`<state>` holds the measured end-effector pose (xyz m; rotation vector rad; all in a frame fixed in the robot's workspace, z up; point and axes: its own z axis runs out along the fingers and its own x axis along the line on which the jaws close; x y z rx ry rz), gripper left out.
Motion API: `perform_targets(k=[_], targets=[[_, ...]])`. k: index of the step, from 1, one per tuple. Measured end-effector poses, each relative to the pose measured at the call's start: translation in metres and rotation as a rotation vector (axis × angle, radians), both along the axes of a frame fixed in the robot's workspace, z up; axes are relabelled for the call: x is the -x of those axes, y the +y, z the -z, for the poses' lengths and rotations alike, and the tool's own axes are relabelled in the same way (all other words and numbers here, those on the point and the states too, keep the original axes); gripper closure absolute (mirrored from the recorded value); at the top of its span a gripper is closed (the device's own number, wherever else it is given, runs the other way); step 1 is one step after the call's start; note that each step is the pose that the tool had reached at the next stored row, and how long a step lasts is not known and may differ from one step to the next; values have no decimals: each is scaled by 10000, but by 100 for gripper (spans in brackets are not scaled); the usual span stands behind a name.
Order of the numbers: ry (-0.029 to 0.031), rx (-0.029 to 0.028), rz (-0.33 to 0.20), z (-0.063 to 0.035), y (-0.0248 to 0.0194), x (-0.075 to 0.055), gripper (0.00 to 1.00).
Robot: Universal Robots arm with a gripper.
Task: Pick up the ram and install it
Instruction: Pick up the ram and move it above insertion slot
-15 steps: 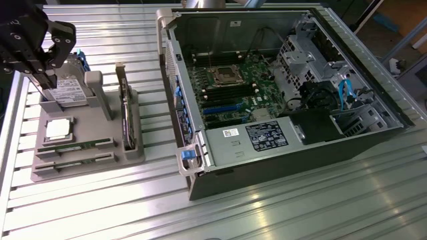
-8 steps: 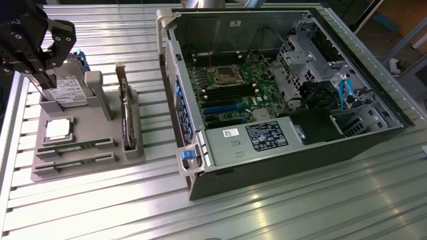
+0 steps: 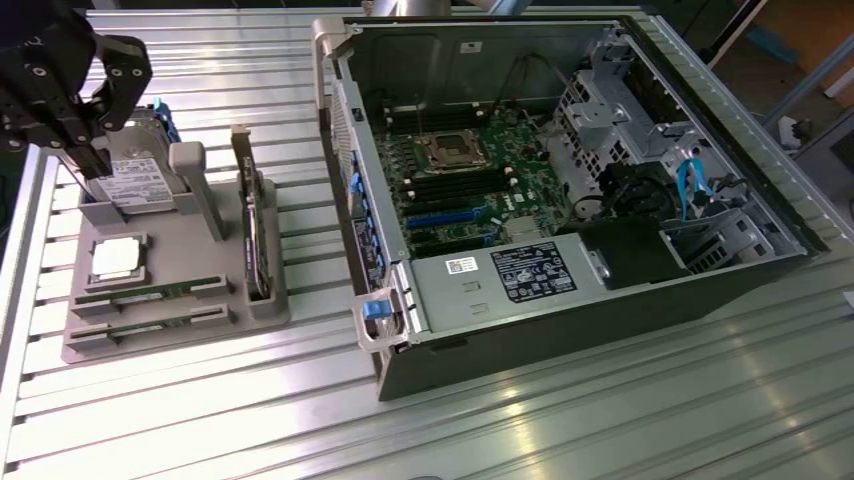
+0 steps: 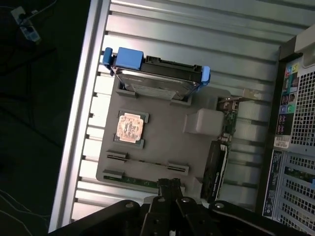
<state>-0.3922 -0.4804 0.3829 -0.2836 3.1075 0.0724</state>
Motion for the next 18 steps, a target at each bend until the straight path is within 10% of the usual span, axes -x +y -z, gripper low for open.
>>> perform_targets(k=[18], targets=[[0, 1, -1978, 0, 0, 0, 89]])
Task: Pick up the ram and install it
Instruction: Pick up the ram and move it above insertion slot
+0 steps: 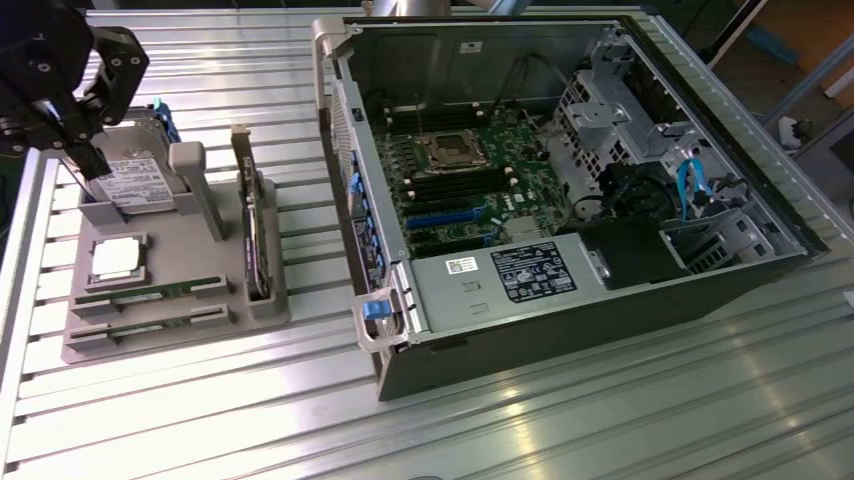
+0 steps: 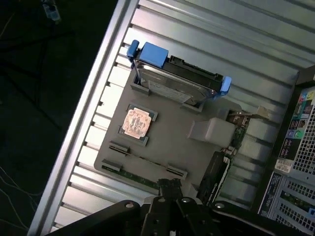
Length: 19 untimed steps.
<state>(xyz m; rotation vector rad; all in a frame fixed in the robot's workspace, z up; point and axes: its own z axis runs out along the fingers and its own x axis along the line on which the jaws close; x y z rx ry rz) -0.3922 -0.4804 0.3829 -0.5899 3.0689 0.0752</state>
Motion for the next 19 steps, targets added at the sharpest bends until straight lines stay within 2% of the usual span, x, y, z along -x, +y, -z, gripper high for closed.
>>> perform_targets(k=[13, 19], targets=[[0, -1, -1798, 1, 0, 0, 89], [0, 0, -2959, 0, 0, 0, 89]])
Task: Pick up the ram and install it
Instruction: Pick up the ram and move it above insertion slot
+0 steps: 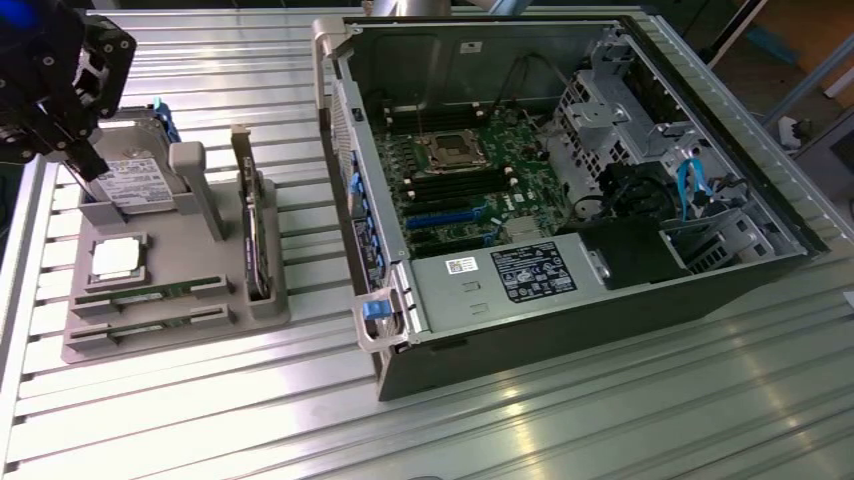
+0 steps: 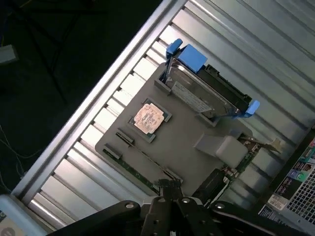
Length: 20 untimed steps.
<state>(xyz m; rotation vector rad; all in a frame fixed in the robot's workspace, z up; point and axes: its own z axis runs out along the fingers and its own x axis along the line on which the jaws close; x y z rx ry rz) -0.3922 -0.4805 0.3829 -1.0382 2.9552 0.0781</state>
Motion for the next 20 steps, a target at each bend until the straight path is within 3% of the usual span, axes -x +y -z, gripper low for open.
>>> perform_targets(k=[3, 12, 20], targets=[[0, -1, -1066, 0, 0, 0, 89], [0, 0, -3531, 0, 0, 0, 89], [0, 0, -4942, 0, 0, 0, 89]])
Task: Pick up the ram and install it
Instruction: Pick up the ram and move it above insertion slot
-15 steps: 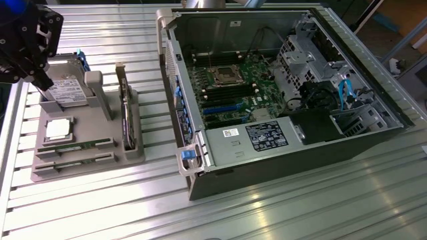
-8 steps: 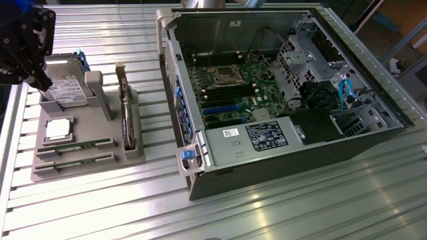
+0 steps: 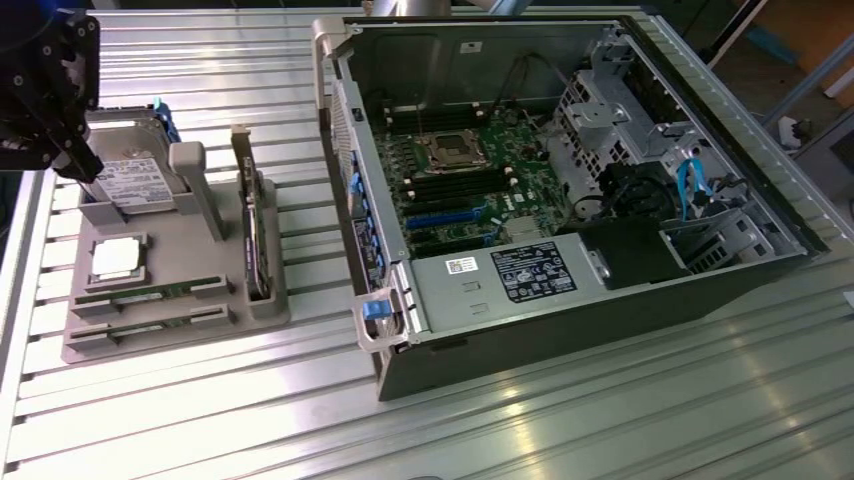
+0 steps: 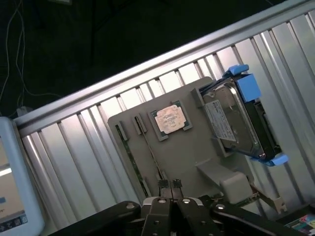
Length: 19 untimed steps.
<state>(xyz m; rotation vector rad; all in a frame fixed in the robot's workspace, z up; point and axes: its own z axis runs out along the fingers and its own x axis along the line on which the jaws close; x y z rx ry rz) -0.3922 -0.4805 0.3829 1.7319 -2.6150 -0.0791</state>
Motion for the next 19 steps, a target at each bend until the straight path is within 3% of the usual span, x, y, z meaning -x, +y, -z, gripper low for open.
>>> perform_targets(k=[7, 14, 19], targets=[[0, 0, -997, 0, 0, 0, 89], [0, 0, -2332, 0, 0, 0, 89], [0, 2, -2765, 0, 0, 0, 89]])
